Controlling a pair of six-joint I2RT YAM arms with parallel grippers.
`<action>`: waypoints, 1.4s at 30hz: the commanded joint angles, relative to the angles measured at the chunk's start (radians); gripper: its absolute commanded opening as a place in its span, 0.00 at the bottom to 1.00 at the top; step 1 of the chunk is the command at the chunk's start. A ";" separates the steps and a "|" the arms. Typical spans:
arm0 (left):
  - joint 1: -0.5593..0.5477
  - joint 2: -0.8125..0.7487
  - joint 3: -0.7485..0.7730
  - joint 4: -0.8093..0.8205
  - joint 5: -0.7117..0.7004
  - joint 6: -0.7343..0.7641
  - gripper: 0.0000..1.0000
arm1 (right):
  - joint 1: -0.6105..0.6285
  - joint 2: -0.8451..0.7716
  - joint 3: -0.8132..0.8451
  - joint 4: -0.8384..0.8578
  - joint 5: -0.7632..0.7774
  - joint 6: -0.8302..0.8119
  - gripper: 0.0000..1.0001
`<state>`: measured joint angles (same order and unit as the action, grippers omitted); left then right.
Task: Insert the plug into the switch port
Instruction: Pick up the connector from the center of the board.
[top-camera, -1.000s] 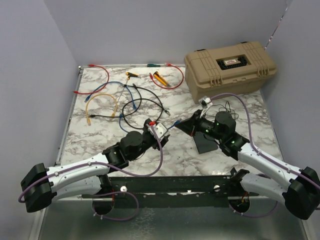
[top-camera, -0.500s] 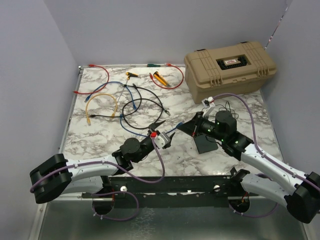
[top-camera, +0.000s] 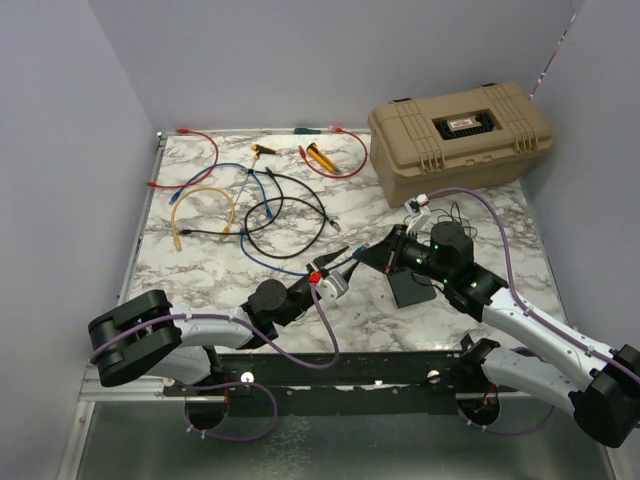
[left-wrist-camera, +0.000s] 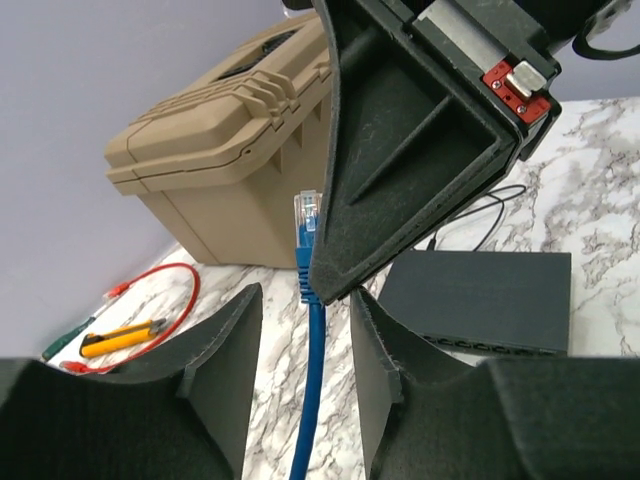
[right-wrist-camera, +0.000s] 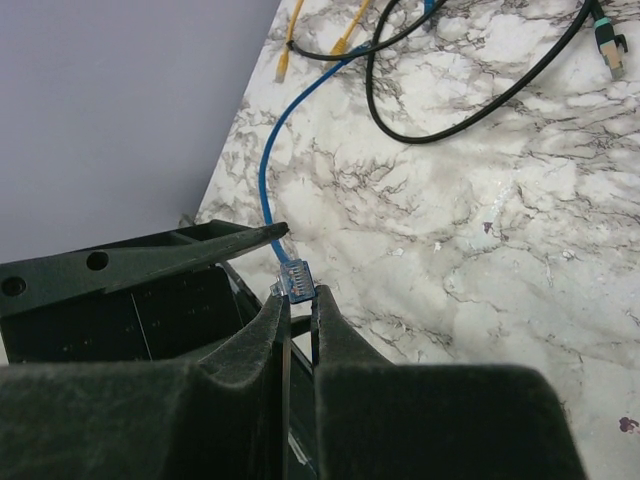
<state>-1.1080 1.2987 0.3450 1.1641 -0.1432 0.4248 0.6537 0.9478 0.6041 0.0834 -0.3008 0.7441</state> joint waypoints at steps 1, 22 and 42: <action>-0.006 0.042 0.003 0.122 0.022 -0.005 0.39 | 0.004 -0.007 0.028 -0.006 -0.021 0.017 0.01; -0.004 0.057 -0.043 0.142 -0.073 0.024 0.20 | 0.004 -0.023 0.027 -0.027 -0.051 0.004 0.01; 0.006 0.078 -0.025 0.126 -0.054 -0.006 0.00 | 0.004 -0.023 0.036 -0.077 -0.026 -0.037 0.05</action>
<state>-1.1156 1.3785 0.3153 1.2835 -0.1917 0.4419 0.6533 0.9474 0.6052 0.0795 -0.3405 0.7509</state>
